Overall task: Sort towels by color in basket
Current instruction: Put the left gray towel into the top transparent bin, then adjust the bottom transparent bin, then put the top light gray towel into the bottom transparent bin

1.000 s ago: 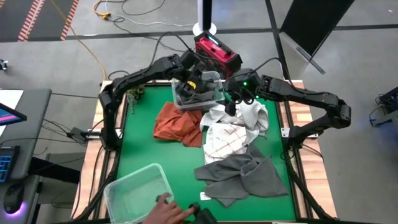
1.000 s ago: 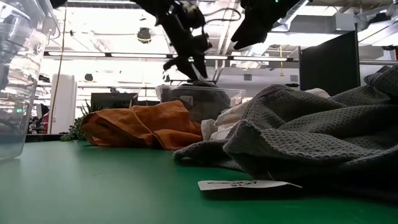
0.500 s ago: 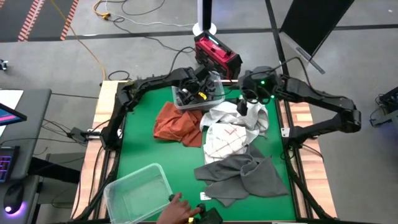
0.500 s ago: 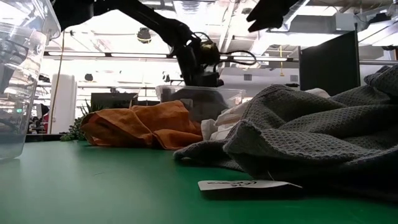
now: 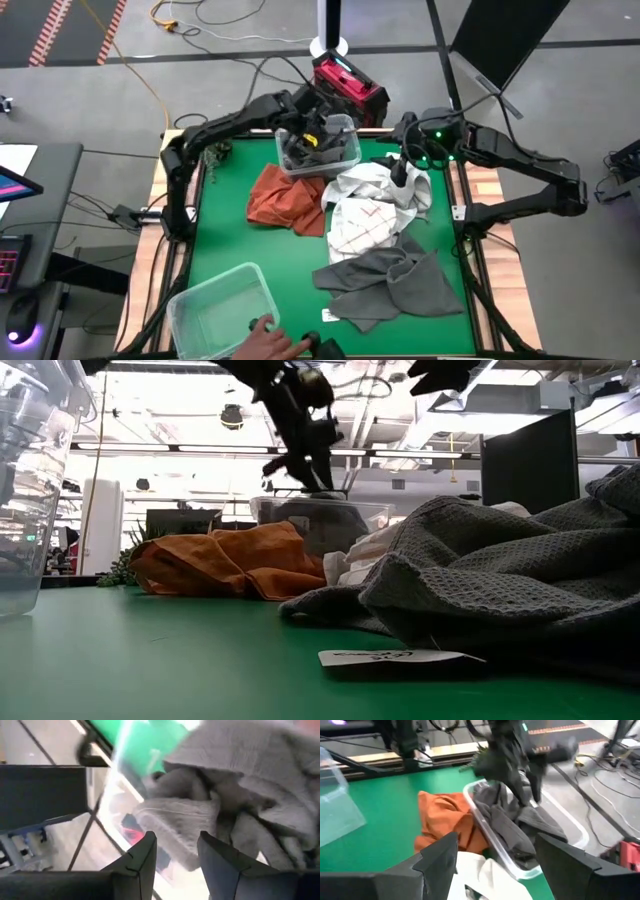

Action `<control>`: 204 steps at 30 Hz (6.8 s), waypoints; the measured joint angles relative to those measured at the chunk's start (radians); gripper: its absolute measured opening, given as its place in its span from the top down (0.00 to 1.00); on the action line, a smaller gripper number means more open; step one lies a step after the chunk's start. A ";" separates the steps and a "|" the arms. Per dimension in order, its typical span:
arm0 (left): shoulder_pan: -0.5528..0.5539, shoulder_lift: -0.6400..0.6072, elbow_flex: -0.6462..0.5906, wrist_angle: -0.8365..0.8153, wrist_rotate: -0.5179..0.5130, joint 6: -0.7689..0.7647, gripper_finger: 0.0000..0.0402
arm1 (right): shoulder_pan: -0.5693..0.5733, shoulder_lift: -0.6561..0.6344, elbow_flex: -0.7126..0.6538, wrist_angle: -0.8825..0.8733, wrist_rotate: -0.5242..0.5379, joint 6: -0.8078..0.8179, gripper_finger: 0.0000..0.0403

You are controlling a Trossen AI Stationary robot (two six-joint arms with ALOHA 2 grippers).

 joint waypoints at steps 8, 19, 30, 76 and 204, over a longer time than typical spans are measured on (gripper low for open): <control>-0.003 -0.054 0.000 -0.035 0.294 -0.160 0.67 | 0.000 0.003 0.000 -0.021 0.005 0.000 0.28; -0.015 0.145 0.010 -0.012 0.017 -0.288 0.67 | 0.007 0.003 0.000 -0.029 0.007 -0.002 0.28; -0.007 0.284 0.086 -0.081 -0.174 -0.424 0.67 | 0.006 0.003 0.000 -0.026 0.007 -0.002 0.28; -0.780 -0.120 -0.022 -0.724 -0.019 -1.226 0.67 | 0.268 0.035 -0.619 0.770 0.034 0.194 0.28; -0.795 -0.401 -0.352 -0.221 -0.870 -1.525 0.51 | 0.328 0.079 -0.618 0.703 0.129 0.153 0.28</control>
